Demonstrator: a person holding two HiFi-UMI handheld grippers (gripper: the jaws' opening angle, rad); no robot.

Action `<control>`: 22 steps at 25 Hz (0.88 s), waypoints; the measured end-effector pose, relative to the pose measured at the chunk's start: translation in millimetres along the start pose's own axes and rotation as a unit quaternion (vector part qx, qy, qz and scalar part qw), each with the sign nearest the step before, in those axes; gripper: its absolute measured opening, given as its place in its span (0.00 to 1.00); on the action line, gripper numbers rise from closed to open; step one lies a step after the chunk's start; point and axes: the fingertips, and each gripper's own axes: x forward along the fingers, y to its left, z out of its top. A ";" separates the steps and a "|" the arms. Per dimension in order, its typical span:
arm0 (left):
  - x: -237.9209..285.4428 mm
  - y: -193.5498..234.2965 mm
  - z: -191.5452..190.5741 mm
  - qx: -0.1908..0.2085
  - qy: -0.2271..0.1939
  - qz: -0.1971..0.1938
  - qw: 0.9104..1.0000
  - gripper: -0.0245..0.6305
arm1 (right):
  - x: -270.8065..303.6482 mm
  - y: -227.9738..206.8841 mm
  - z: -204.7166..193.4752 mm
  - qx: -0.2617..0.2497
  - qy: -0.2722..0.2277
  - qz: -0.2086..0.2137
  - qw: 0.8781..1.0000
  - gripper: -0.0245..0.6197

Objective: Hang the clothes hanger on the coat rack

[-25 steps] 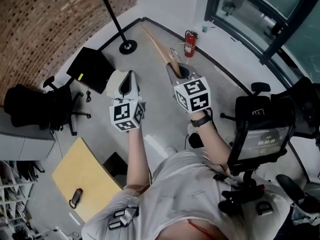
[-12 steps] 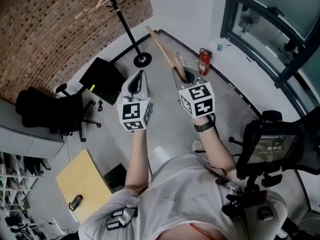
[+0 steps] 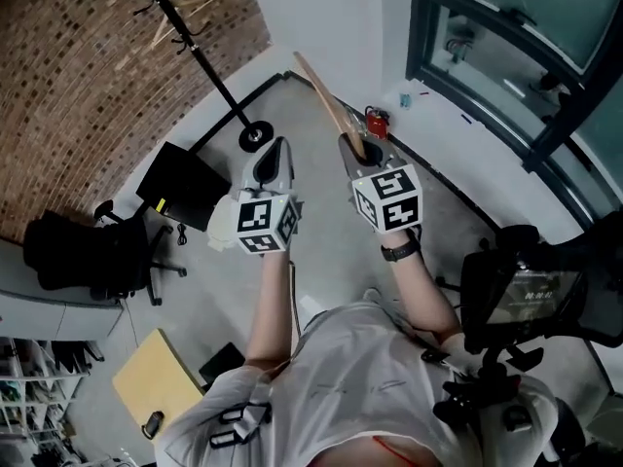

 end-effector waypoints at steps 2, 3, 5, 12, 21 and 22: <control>13.9 -9.9 -12.5 -0.010 0.009 -0.011 1.000 0.04 | -1.3 -13.5 -12.3 0.012 0.013 -0.011 1.000 0.05; 21.1 -11.9 -18.4 -0.013 0.013 -0.012 1.000 0.04 | 1.6 -18.7 -18.4 0.016 0.019 -0.012 1.000 0.05; 36.6 -11.8 -25.7 -0.015 0.018 -0.010 1.000 0.04 | 13.5 -27.4 -26.9 0.021 0.029 -0.004 0.999 0.05; 81.5 -32.9 -58.4 -0.026 0.040 -0.029 0.998 0.04 | 26.3 -62.6 -59.9 0.043 0.051 -0.006 0.998 0.05; 168.4 21.2 -77.5 -0.044 0.025 -0.049 0.998 0.04 | 119.5 -99.1 -54.5 0.022 0.060 -0.022 0.998 0.05; 179.7 33.8 -74.4 -0.043 0.020 -0.048 0.998 0.04 | 136.0 -103.6 -48.2 0.020 0.056 -0.022 0.998 0.05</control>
